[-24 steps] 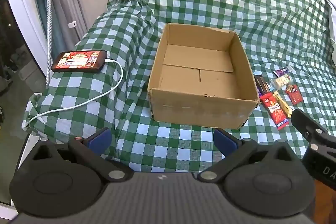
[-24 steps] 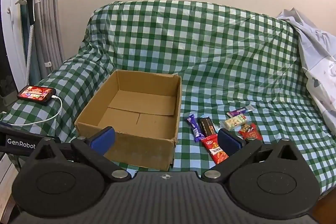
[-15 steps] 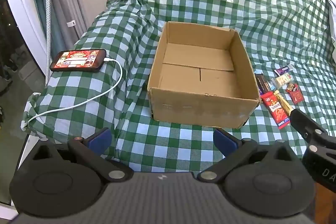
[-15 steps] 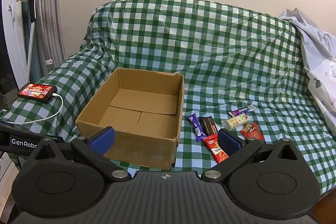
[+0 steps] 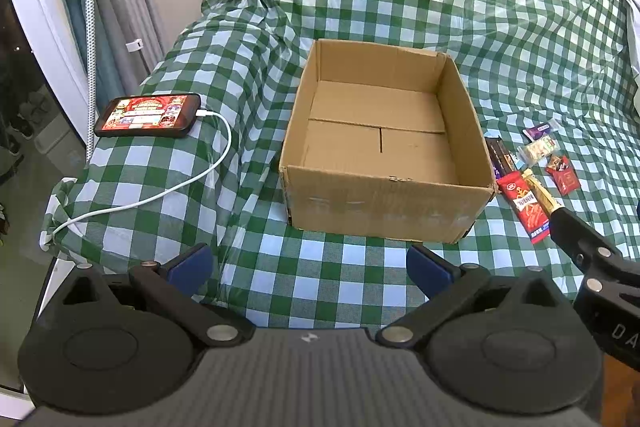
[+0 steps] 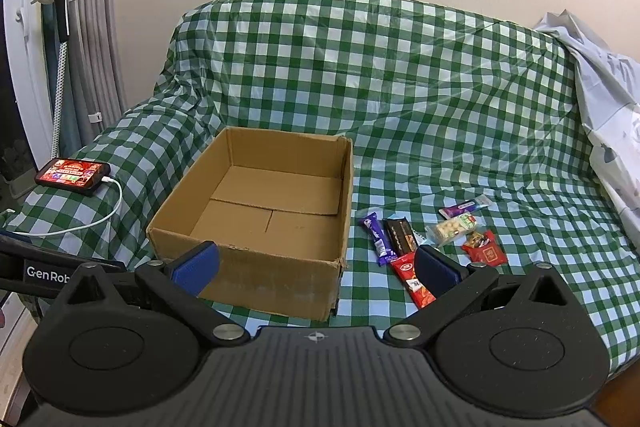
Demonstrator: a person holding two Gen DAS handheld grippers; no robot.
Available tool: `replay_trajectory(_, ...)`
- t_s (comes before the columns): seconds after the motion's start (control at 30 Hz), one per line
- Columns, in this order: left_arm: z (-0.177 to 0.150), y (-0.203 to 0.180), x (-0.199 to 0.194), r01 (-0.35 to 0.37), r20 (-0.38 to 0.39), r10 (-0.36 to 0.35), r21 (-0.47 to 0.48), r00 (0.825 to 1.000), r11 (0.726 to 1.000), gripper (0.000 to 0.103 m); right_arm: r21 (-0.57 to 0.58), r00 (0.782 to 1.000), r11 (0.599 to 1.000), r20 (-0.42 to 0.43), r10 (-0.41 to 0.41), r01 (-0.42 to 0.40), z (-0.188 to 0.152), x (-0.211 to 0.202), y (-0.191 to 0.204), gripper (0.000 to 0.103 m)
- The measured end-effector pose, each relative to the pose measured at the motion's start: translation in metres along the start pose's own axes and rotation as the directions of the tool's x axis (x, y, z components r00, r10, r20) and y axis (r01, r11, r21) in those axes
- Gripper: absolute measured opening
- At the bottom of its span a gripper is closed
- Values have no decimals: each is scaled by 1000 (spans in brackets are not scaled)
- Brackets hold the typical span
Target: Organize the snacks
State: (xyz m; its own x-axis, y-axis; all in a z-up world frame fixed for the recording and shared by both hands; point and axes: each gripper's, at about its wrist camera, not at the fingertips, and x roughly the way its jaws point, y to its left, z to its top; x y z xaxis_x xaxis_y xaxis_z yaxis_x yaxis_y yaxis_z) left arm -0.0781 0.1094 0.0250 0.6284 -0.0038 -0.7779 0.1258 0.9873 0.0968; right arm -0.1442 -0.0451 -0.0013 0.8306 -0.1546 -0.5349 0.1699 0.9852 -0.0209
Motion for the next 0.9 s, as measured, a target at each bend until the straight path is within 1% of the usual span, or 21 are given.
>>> replay_trajectory(0.13, -1, 1, 2, -3, -4, 3, 5, 1000, 1000, 103, 5, 1000, 1000, 23, 6, -6, -3, 1, 0, 103)
replay_trajectory(0.27, 0, 0, 3, -5, -9, 5, 15, 1000, 1000, 103, 20, 1000, 1000, 21, 5, -5, -4, 3, -5, 103)
replay_trajectory(0.3, 0, 0, 3, -6, -10, 6, 18, 1000, 1000, 103, 25, 1000, 1000, 9, 6, -6, -2, 4, -7, 103)
replay_trajectory(0.5, 1, -1, 2, -11, -11, 12, 23, 1000, 1000, 103, 33, 999, 999, 25, 21, -22, -3, 5, -7, 103)
replay_trajectory(0.67, 3, -5, 3, -16, -11, 17, 39, 1000, 999, 103, 90, 999, 995, 22, 50, -52, -1, 6, -10, 103)
replay_trajectory(0.9, 4, -15, 6, -16, -23, 17, 57, 1000, 998, 103, 73, 999, 997, 7, 32, -33, -8, 13, -18, 103)
